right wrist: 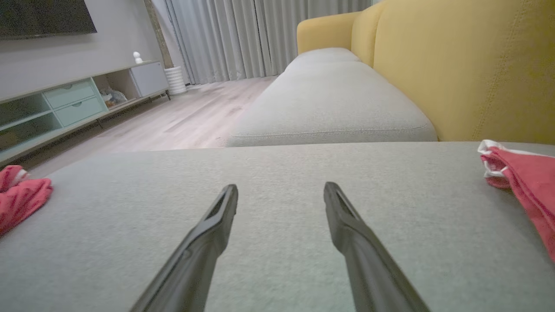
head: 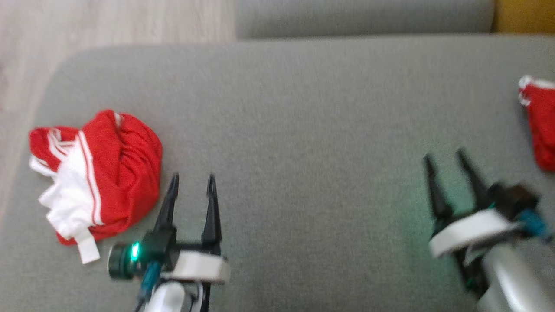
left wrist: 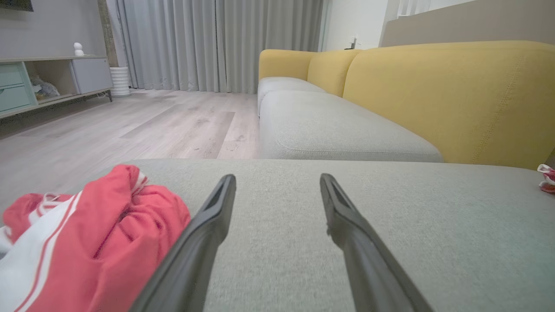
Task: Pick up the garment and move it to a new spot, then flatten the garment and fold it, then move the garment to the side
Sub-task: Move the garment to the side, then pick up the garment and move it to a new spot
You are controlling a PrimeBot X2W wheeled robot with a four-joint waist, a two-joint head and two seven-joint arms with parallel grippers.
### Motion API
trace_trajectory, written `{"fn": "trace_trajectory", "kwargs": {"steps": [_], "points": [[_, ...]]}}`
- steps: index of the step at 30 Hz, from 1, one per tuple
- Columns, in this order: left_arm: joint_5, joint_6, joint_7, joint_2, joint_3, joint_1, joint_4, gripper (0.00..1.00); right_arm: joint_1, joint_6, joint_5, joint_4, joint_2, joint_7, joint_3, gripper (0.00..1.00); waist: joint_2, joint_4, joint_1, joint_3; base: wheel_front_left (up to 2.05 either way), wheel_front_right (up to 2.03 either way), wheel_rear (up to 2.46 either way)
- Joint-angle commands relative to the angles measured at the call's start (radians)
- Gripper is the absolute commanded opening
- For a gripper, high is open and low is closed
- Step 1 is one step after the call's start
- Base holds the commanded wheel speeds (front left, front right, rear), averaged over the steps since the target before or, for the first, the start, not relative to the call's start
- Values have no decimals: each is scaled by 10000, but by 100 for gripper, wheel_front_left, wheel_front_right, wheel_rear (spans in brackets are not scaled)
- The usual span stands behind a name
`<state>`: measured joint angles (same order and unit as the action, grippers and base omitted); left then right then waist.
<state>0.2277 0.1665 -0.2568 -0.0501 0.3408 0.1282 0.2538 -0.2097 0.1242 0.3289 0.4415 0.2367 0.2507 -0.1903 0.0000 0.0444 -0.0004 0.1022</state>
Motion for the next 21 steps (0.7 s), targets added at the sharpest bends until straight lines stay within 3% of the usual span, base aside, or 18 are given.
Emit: {"fn": "trace_trajectory", "kwargs": {"steps": [1, 9, 21], "points": [[-16, -9, -49, -1, -392, 47, -246, 100, -141, 65, -125, -399, 109, 109, -119, 100, 0, 240, 4, -793, 0, 0, 0], [-212, 19, -49, -1, -933, -682, -155, 100, 1598, 65, -1495, -1894, -1185, 109, 302, 100, 0, 330, 4, -1372, 0, 0, 0], [-641, -114, -49, -1, -1224, -1021, -235, 100, 2385, 65, -1782, -2016, -1638, 110, 623, 100, 0, 411, 4, -1494, 0, 0, 0]]}}
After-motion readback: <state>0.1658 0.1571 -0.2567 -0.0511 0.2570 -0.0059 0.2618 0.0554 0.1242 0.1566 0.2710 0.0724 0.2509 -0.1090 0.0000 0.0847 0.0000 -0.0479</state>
